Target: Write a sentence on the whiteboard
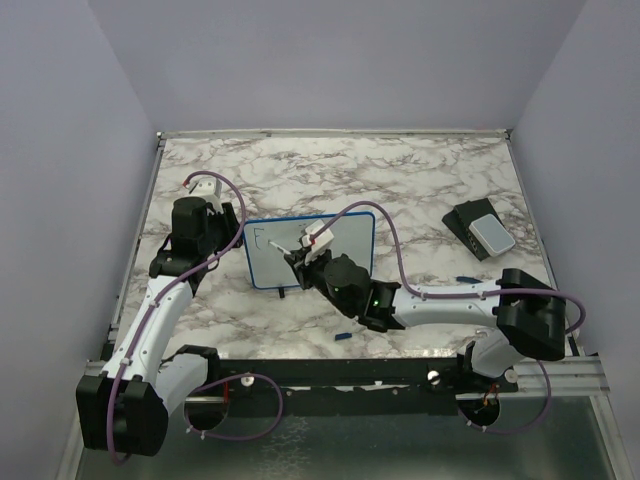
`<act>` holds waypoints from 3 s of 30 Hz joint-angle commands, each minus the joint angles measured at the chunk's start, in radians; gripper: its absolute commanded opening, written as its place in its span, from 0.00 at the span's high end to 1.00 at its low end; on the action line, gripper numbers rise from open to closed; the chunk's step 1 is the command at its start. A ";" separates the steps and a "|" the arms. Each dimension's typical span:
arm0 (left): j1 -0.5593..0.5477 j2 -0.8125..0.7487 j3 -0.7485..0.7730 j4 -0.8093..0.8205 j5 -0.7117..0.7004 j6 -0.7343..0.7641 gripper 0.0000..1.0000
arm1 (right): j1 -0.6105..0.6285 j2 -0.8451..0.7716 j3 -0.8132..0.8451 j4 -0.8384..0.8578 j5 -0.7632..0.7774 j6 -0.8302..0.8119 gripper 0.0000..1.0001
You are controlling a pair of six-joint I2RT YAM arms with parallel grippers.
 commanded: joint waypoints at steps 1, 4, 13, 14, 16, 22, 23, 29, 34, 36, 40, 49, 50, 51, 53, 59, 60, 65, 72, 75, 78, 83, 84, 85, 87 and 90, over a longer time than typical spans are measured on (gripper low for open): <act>-0.005 -0.009 -0.010 -0.011 0.024 0.011 0.53 | 0.001 0.025 0.024 0.009 0.040 -0.008 0.99; -0.005 -0.009 -0.010 -0.011 0.025 0.011 0.53 | 0.001 0.034 0.033 0.012 0.032 -0.017 0.99; -0.005 -0.011 -0.010 -0.013 0.025 0.012 0.53 | 0.000 0.046 0.047 0.021 0.025 -0.027 0.99; -0.005 -0.010 -0.011 -0.012 0.026 0.010 0.53 | 0.000 0.048 0.049 0.022 0.025 -0.028 0.99; -0.006 -0.010 -0.011 -0.012 0.026 0.010 0.53 | 0.000 0.052 0.055 0.022 0.026 -0.032 0.99; -0.004 -0.011 -0.011 -0.013 0.027 0.011 0.53 | 0.000 0.057 0.060 0.037 0.037 -0.037 0.99; -0.005 -0.010 -0.011 -0.013 0.026 0.010 0.53 | 0.000 0.057 0.062 0.038 0.039 -0.039 0.99; -0.005 -0.012 -0.011 -0.013 0.026 0.010 0.53 | 0.000 0.049 0.058 0.061 0.068 -0.047 0.99; -0.006 -0.013 -0.011 -0.013 0.026 0.010 0.53 | 0.001 0.038 0.048 0.069 0.084 -0.047 0.99; -0.006 -0.013 -0.011 -0.013 0.027 0.010 0.53 | 0.001 0.037 0.046 0.070 0.089 -0.049 0.99; -0.004 -0.012 -0.010 -0.013 0.027 0.009 0.53 | 0.000 0.028 0.031 0.076 0.107 -0.045 0.99; -0.006 -0.012 -0.013 -0.013 0.026 0.009 0.53 | 0.000 0.007 0.004 0.075 0.127 -0.038 0.99; -0.005 -0.012 -0.012 -0.013 0.026 0.009 0.53 | 0.001 0.006 0.001 0.073 0.127 -0.035 0.99; -0.005 -0.012 -0.013 -0.013 0.027 0.009 0.53 | 0.002 0.006 0.000 0.069 0.125 -0.032 0.99; -0.005 -0.012 -0.013 -0.013 0.027 0.009 0.53 | 0.000 0.009 -0.001 0.059 0.119 -0.026 1.00; -0.006 -0.012 -0.012 -0.013 0.027 0.009 0.53 | 0.000 0.033 0.016 0.032 0.085 -0.016 0.99; -0.004 -0.012 -0.012 -0.013 0.025 0.010 0.53 | 0.001 0.036 0.017 0.030 0.081 -0.016 0.99; -0.005 -0.012 -0.011 -0.013 0.025 0.010 0.53 | 0.000 0.042 0.016 0.014 0.076 -0.001 0.99; -0.004 -0.012 -0.011 -0.013 0.025 0.010 0.53 | 0.000 0.050 0.011 0.000 0.069 0.013 1.00; -0.005 -0.013 -0.011 -0.013 0.025 0.009 0.53 | 0.001 0.048 0.009 -0.006 0.067 0.013 0.99; -0.004 -0.013 -0.011 -0.013 0.025 0.010 0.53 | 0.000 0.048 0.006 -0.014 0.068 0.020 0.99; -0.005 -0.013 -0.011 -0.013 0.025 0.010 0.53 | 0.001 0.043 -0.002 -0.020 0.069 0.026 0.99; -0.005 -0.013 -0.011 -0.013 0.026 0.010 0.53 | 0.001 0.042 -0.003 -0.022 0.070 0.027 0.99; -0.006 -0.013 -0.011 -0.013 0.024 0.009 0.53 | 0.001 0.041 -0.004 -0.023 0.069 0.028 0.99; -0.005 -0.013 -0.011 -0.013 0.025 0.010 0.53 | 0.000 0.038 -0.008 -0.025 0.069 0.033 0.99; -0.005 -0.013 -0.011 -0.012 0.026 0.010 0.53 | 0.001 0.033 -0.014 -0.026 0.070 0.036 0.99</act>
